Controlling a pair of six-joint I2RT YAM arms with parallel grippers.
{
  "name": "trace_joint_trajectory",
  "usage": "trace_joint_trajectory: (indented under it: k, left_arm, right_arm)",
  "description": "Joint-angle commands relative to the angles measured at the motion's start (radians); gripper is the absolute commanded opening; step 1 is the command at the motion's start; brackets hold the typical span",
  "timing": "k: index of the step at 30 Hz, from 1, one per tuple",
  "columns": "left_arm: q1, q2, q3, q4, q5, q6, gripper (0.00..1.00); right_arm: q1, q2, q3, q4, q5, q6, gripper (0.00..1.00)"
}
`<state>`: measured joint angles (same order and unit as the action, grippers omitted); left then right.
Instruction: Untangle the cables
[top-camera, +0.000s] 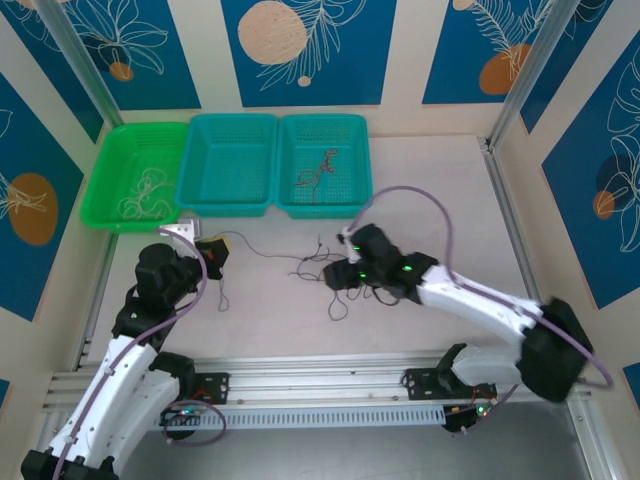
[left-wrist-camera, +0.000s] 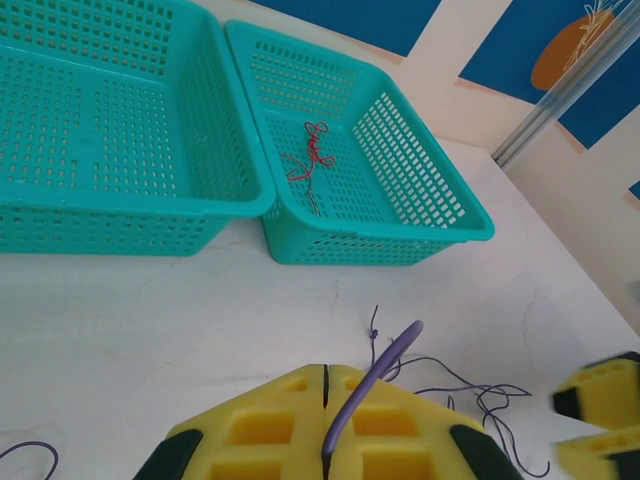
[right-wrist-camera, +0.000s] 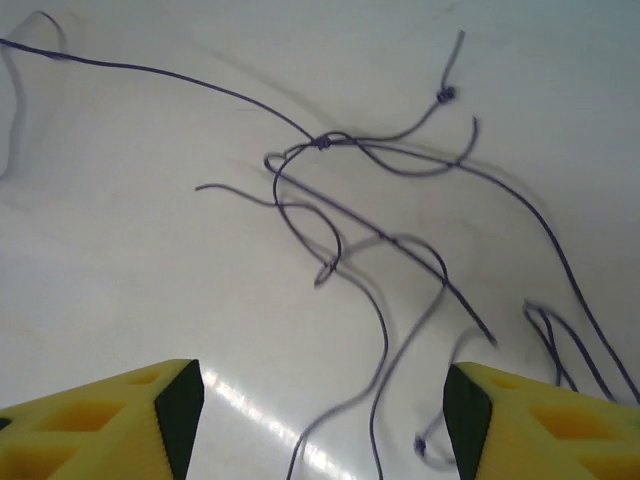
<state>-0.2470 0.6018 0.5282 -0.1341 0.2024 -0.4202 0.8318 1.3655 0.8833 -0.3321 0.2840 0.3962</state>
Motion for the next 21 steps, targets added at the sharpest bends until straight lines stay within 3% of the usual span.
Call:
trace_joint_trajectory:
  k: [1, 6, 8, 10, 13, 14, 18, 21]
  left_arm:
    - [-0.006, -0.024, 0.003, -0.002, 0.019, 0.003, 0.00]
    - [-0.006, -0.048, -0.001, -0.027, 0.015, 0.005, 0.00]
    - [-0.006, -0.058, 0.002, -0.043, 0.005, 0.008, 0.00]
    - [-0.006, -0.063, 0.013, -0.074, -0.025, 0.011, 0.00]
    - [-0.006, -0.064, 0.033, -0.165, -0.146, 0.011, 0.00]
    - [-0.006, -0.062, 0.040, -0.201, -0.198, 0.011, 0.00]
    - [-0.003, -0.050, 0.054, -0.310, -0.375, -0.024, 0.00]
    - [0.002, -0.049, 0.054, -0.350, -0.444, -0.059, 0.00]
  right_arm:
    - [0.031, 0.176, 0.131, -0.045, 0.170, -0.155, 0.72]
    - [0.056, 0.402, 0.292, -0.043, 0.164, -0.279, 0.73]
    - [0.056, 0.461, 0.334, -0.058, 0.167, -0.286, 0.65]
    - [0.056, 0.482, 0.354, -0.074, 0.148, -0.282, 0.50]
    - [0.054, 0.439, 0.313, -0.040, 0.145, -0.261, 0.06]
    - [0.049, 0.408, 0.284, -0.018, 0.146, -0.251, 0.00]
    - [-0.034, 0.208, 0.109, 0.094, 0.120, -0.144, 0.00]
    - [-0.197, 0.020, -0.069, 0.197, 0.022, 0.012, 0.00]
